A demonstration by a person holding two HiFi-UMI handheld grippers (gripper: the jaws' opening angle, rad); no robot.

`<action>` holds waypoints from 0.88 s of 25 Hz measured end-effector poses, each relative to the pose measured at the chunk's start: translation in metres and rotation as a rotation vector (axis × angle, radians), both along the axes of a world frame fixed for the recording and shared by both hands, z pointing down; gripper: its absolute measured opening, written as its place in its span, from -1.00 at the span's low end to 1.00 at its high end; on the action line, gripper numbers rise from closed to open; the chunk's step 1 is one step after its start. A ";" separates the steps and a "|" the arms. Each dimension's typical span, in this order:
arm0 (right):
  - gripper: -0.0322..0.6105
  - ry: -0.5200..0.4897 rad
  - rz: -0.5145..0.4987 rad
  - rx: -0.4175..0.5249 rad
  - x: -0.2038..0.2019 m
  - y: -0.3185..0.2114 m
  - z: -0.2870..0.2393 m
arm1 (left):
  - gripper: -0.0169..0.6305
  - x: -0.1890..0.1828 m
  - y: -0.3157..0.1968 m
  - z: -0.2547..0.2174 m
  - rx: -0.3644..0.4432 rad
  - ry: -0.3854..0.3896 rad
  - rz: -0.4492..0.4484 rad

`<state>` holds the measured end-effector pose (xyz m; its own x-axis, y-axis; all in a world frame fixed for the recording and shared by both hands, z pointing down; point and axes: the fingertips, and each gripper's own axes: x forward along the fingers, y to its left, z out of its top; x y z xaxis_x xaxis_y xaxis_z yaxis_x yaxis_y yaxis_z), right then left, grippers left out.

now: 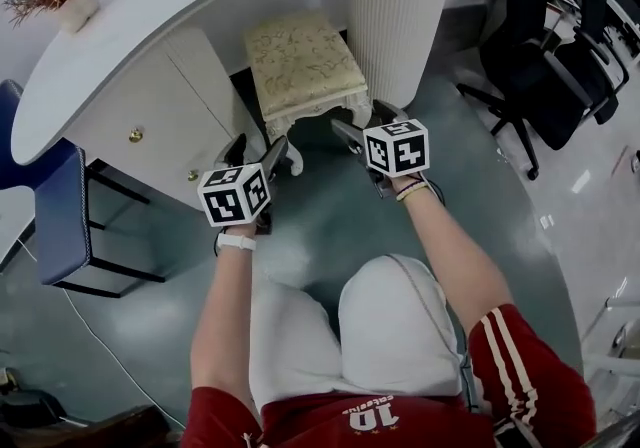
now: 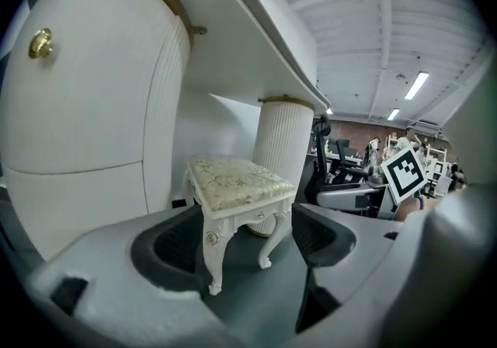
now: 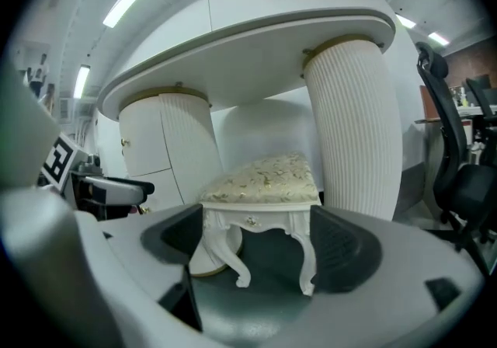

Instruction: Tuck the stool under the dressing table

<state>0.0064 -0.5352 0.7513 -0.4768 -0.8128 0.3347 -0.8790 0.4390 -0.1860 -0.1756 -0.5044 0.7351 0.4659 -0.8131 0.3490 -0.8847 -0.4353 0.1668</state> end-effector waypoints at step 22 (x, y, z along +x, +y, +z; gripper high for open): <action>0.41 -0.034 -0.062 -0.143 0.000 0.288 -0.350 | 0.15 -0.006 0.275 -0.365 0.009 -0.259 0.223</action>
